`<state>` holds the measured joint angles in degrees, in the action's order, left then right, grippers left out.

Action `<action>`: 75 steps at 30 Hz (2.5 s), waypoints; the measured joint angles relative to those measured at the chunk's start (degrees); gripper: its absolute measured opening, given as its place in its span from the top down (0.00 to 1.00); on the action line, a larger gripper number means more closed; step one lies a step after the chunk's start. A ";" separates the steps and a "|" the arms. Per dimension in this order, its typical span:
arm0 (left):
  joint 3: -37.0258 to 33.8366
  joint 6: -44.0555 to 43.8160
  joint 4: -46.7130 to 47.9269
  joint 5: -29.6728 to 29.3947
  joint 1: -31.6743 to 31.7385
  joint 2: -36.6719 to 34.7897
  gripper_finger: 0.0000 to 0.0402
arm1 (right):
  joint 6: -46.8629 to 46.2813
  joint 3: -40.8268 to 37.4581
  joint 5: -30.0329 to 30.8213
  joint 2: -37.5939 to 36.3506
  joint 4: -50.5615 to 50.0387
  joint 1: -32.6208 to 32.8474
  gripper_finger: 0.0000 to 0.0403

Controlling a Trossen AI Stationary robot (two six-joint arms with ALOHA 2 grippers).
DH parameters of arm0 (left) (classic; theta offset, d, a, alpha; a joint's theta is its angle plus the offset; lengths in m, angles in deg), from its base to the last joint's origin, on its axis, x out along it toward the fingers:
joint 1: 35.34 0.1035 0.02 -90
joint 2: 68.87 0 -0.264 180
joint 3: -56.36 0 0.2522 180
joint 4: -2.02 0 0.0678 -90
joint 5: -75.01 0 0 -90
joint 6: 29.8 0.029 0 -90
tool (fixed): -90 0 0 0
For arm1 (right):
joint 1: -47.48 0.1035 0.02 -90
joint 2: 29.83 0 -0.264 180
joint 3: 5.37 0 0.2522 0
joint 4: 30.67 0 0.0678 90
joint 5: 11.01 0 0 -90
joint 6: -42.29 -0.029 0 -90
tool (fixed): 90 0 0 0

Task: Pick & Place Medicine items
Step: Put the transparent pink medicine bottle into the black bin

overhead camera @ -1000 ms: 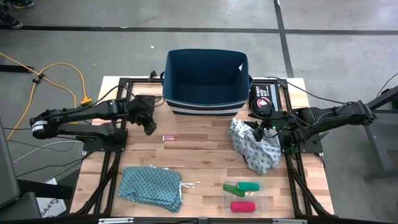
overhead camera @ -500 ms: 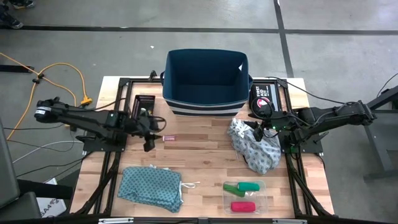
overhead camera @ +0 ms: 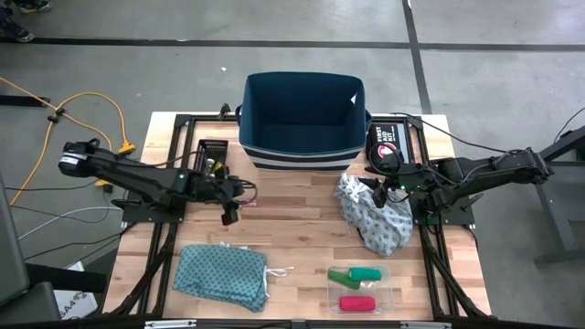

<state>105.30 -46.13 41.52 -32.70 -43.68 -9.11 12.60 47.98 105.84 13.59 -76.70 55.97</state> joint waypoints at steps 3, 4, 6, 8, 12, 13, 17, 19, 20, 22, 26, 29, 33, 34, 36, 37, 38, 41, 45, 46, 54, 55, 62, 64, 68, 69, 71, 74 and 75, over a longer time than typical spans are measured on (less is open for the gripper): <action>0.00 0.00 -1.28 0.01 0.00 3.49 0.60 | 0.00 0.00 0.00 0.00 0.00 0.00 0.54; 0.00 -0.01 -1.44 0.02 0.00 4.66 0.60 | 0.00 0.00 -0.02 0.00 -0.02 0.00 0.54; 0.00 -0.01 -1.92 0.14 0.00 7.04 0.60 | 0.00 0.00 0.00 0.00 -0.02 0.00 0.54; 0.00 -0.01 -2.14 0.18 0.00 8.94 0.60 | 0.00 0.00 -0.01 0.00 -0.01 0.01 0.54; 0.00 -0.03 -2.70 0.18 0.00 11.67 0.60 | 0.00 0.00 -0.01 0.00 0.00 0.01 0.54; 0.00 -0.04 -2.98 0.18 0.00 12.16 0.60 | 0.00 0.00 0.00 0.00 -0.02 0.00 0.54; 0.00 -0.01 -3.76 0.18 0.00 13.34 0.60 | 0.00 0.00 0.00 0.00 0.00 0.00 0.54; 0.00 0.01 -3.75 0.18 0.00 13.69 0.60 | 0.00 0.00 -0.02 0.00 0.02 0.02 0.54; 0.00 0.01 -3.78 0.17 0.00 13.90 0.60 | 0.00 0.00 0.00 0.00 0.04 0.02 0.54; 0.00 0.05 -3.73 0.18 0.00 14.17 0.60 | 0.00 0.00 0.00 0.00 0.04 0.00 0.54; 0.02 2.20 -3.76 0.17 0.02 14.47 0.60 | 0.00 0.00 0.00 0.00 0.09 0.00 0.54; 0.00 2.81 -3.90 0.26 0.39 14.50 0.60 | 0.00 0.00 -0.01 0.00 0.14 0.00 0.54; 0.00 2.84 -3.83 1.79 1.92 14.70 0.60 | 0.00 0.00 -0.02 0.00 0.15 0.00 0.54; 0.00 2.85 -3.94 2.09 2.32 15.07 0.60 | 0.00 0.00 -0.01 0.00 0.16 0.01 0.54; 0.00 2.88 -3.98 2.78 3.18 15.96 0.60 | 0.00 0.00 -0.02 0.00 0.20 0.02 0.54; 0.00 2.88 -4.33 3.23 3.58 16.48 0.60 | 0.00 0.00 0.00 0.00 0.25 0.00 0.54; 0.00 2.88 -4.30 3.74 3.89 17.02 0.60 | 0.00 0.00 -0.01 0.00 0.26 0.01 0.54; 0.00 2.88 -5.13 5.27 4.62 18.43 0.60 | 0.00 0.00 -0.02 0.00 0.44 0.01 0.54; 0.00 2.88 -5.77 6.15 5.24 19.76 0.60 | 0.00 0.00 -0.02 0.00 0.42 0.00 0.54; 0.00 2.88 -5.63 6.25 5.25 19.87 0.60 | 0.00 0.00 -0.02 0.00 0.42 0.02 0.54; 0.02 2.88 -5.93 6.24 5.22 19.95 0.62 | 0.00 0.00 -0.02 0.00 0.42 0.02 0.54; 0.02 2.88 -5.95 6.24 5.22 19.95 0.63 | 0.00 0.00 -0.02 0.00 0.42 0.02 0.54; 0.02 2.88 -6.12 6.20 5.22 19.95 0.69 | 0.00 0.00 0.00 0.00 0.42 0.02 0.54; 0.02 2.85 -6.12 6.20 5.22 19.95 0.71 | 0.00 0.00 0.00 0.00 0.42 0.02 0.54; 0.02 2.57 -6.12 6.15 5.22 19.95 0.74 | 0.00 0.00 0.00 0.00 0.42 0.02 0.54; 0.02 2.57 -6.13 6.14 5.22 19.95 0.74 | 0.00 0.00 -0.01 0.00 0.42 0.00 0.54; 0.02 2.55 -6.12 6.13 5.22 19.95 0.74 | 0.00 0.00 0.00 0.00 0.42 0.01 0.54; 0.02 2.53 -6.12 6.11 5.22 19.95 0.74 | 0.00 0.00 -0.01 0.00 0.42 0.01 0.54; 0.02 2.53 -6.12 6.11 5.22 19.95 0.74 | 0.00 0.00 -0.01 0.00 0.42 0.02 0.54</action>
<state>105.33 -43.61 35.39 -26.59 -38.46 10.83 12.60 47.98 105.84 13.59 -76.28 55.99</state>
